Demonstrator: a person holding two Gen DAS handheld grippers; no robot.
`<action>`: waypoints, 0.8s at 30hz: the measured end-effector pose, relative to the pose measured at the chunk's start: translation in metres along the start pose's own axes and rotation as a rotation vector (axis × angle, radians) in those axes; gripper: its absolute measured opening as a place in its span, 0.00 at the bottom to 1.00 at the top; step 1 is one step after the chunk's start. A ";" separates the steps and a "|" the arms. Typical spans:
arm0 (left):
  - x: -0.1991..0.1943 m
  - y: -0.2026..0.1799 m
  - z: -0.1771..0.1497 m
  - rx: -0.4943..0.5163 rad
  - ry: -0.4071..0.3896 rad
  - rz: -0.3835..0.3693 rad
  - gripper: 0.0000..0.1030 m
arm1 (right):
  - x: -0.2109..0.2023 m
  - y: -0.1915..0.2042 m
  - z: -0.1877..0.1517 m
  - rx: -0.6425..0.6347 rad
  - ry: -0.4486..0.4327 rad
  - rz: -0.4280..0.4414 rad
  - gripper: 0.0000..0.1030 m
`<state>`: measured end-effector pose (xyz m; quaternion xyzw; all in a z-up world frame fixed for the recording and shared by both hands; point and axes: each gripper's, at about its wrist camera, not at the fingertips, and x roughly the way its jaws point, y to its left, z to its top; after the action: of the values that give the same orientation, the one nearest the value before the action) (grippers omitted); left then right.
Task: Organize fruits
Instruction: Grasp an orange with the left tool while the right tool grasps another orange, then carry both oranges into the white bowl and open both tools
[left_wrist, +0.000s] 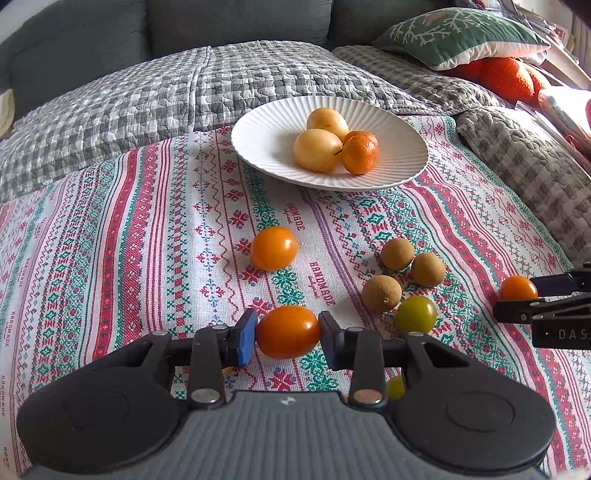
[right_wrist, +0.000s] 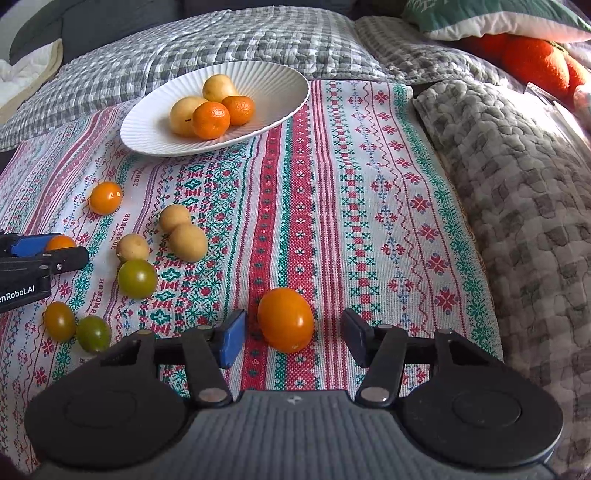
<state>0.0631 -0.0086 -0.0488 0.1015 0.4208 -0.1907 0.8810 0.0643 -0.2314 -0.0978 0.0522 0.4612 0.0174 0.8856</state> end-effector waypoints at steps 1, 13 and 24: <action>0.000 0.001 0.000 -0.008 0.004 -0.005 0.30 | 0.000 0.000 0.000 -0.008 -0.003 -0.004 0.48; 0.000 -0.002 -0.001 -0.003 0.017 -0.014 0.30 | 0.001 0.002 0.002 -0.051 -0.016 -0.033 0.27; -0.007 -0.002 0.002 -0.026 -0.003 -0.059 0.30 | 0.000 -0.006 0.004 0.042 -0.009 0.031 0.27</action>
<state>0.0602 -0.0093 -0.0420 0.0775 0.4249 -0.2112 0.8768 0.0673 -0.2379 -0.0959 0.0781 0.4568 0.0210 0.8859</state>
